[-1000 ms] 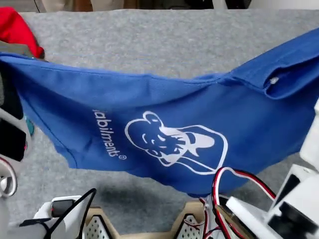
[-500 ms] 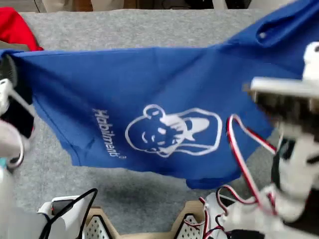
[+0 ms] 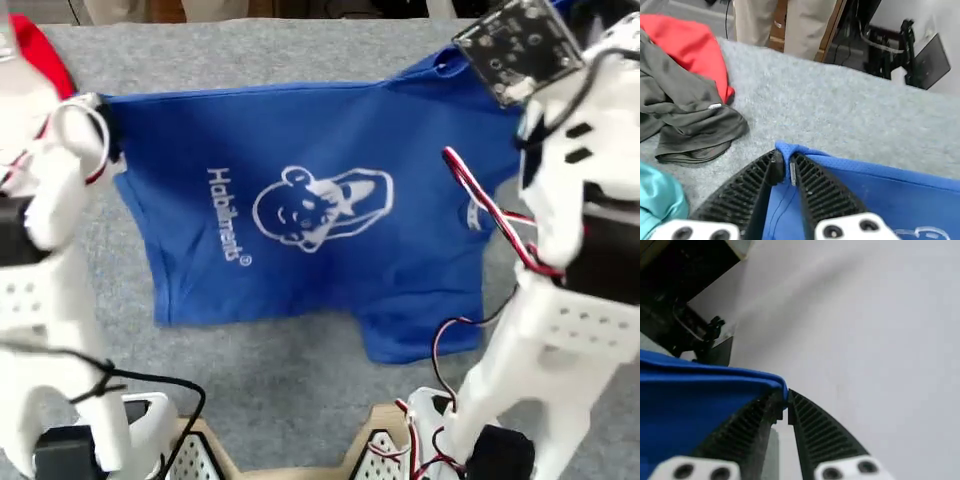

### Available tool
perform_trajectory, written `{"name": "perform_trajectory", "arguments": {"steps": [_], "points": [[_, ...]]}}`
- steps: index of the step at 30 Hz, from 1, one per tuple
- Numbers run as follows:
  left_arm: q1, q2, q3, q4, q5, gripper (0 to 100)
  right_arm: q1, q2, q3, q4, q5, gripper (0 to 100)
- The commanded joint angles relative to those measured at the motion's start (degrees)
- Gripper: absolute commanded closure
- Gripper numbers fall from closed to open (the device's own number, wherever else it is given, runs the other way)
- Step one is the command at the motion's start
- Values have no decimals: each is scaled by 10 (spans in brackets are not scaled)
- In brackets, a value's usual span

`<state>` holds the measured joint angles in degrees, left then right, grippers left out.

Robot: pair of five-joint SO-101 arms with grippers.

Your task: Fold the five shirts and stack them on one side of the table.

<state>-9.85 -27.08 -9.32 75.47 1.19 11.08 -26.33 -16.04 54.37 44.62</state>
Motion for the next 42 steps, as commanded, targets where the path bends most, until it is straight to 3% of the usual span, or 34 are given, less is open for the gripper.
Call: {"name": "perform_trajectory", "arguments": {"steps": [1,10,18,29,36,39,42], "points": [[-4,-8,100,-102,-4,982,-8,-5,50,-47,7,993],[-4,-3,249,-273,-4,982,-8,-4,174,-109,7,993],[-4,-3,306,-288,-5,982,-7,23,215,-91,5,993],[-5,-9,386,-277,-55,982,-5,39,99,126,4,993],[-5,-9,327,-152,-56,982,-4,39,1,261,17,993],[-5,-9,289,-111,-56,982,0,39,-25,277,23,993],[-5,-9,243,-90,-53,982,22,39,-39,221,-4,993]]}}
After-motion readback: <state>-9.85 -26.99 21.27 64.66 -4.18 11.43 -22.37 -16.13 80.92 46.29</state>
